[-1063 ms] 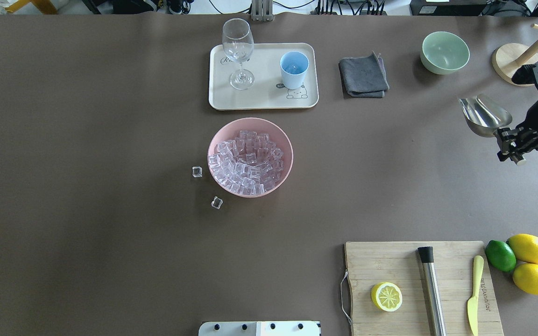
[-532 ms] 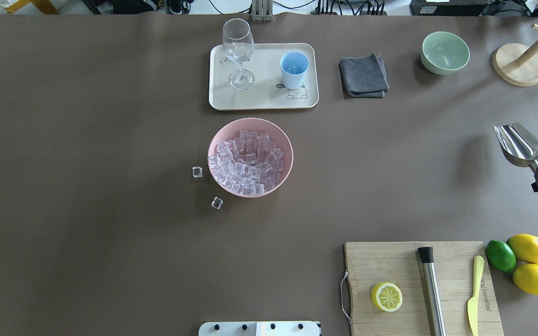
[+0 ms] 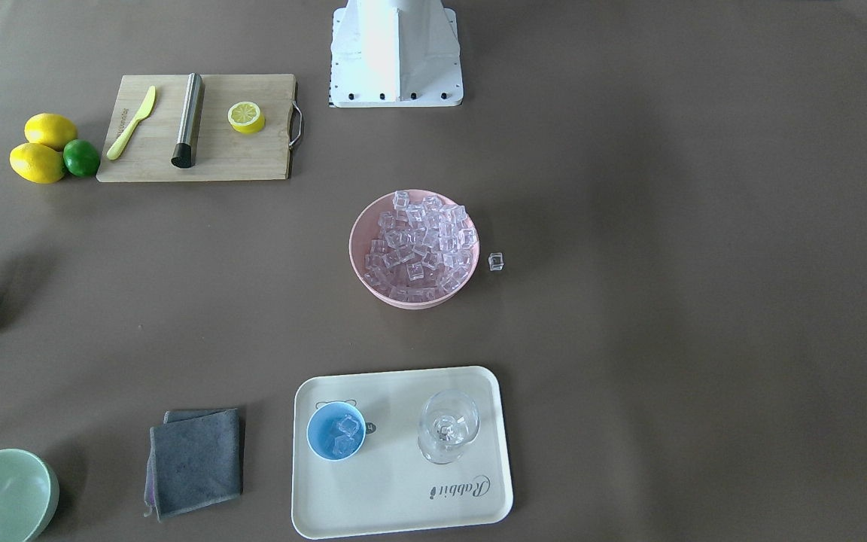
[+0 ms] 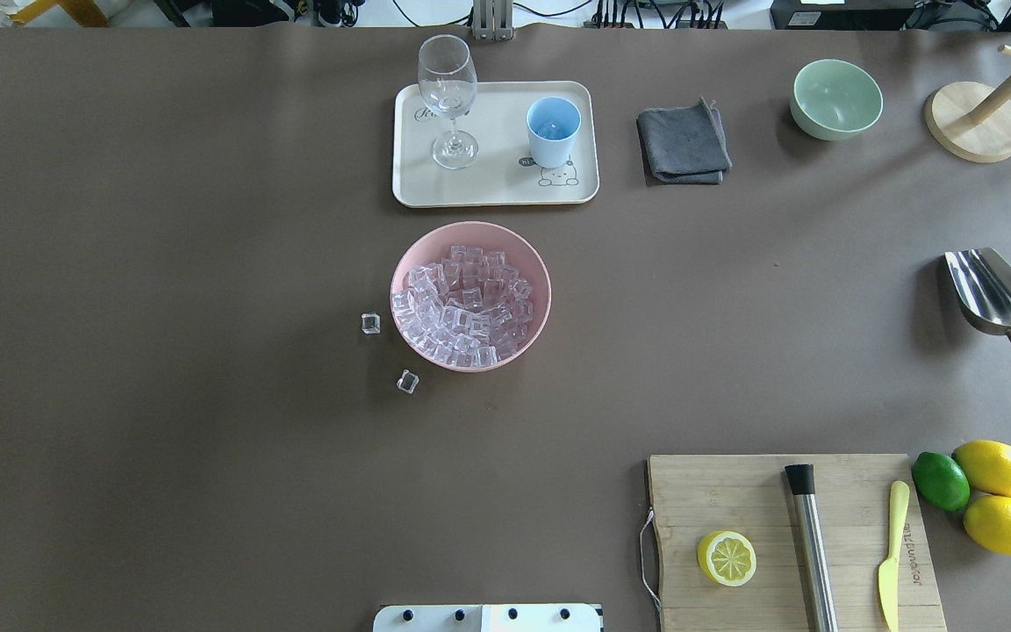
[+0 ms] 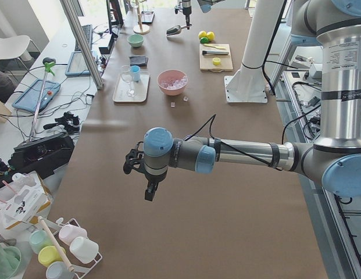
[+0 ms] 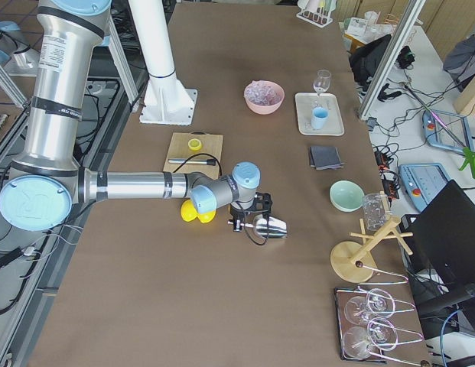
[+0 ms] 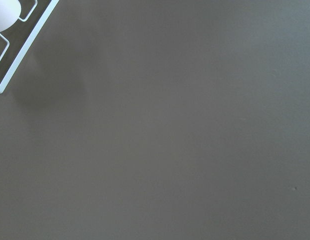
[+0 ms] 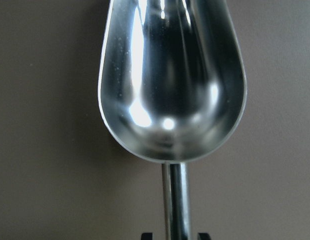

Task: Put ice in cup with scoop
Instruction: 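Carry the empty scoop back toward its spot near the right arm, then lower the scoop onto the table and open the right gripper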

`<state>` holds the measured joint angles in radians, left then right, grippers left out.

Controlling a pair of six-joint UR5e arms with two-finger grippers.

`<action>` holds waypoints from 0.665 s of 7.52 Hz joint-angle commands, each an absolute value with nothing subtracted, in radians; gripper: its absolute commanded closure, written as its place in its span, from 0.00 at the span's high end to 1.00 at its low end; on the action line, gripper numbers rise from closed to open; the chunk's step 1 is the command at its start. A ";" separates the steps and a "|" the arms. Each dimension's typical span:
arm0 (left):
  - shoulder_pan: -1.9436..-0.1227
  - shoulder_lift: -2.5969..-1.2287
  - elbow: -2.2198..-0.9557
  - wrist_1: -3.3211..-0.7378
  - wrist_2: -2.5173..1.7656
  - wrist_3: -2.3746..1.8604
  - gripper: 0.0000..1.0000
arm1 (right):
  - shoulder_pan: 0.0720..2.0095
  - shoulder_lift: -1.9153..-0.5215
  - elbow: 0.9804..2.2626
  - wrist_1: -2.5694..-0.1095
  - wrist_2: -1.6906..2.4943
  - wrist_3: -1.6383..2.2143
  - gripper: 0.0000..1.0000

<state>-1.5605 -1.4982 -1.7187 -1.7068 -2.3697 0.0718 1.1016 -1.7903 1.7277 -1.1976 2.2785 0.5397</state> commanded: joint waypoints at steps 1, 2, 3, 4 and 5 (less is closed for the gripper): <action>-1.534 -1.505 -1.724 -1.707 -2.368 0.071 0.99 | 1.121 -1.790 1.732 -1.196 2.310 0.535 1.00; -1.519 -1.508 -1.724 -1.707 -2.368 0.071 0.99 | 1.149 -1.792 1.750 -1.203 2.345 0.529 1.00; -1.510 -1.512 -1.724 -1.706 -2.368 0.071 0.99 | 1.184 -1.790 1.750 -1.204 2.345 0.497 1.00; -1.509 -1.517 -1.724 -1.706 -2.368 0.071 0.99 | 1.236 -1.789 1.752 -1.235 2.348 0.423 1.00; -1.508 -1.519 -1.724 -1.707 -2.368 0.071 0.99 | 1.288 -1.789 1.785 -1.311 2.370 0.343 1.00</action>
<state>-1.5125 -1.5138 -1.7241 -1.7062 -2.3685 0.0706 1.2045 -1.7897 1.7513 -1.2236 2.3450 0.4605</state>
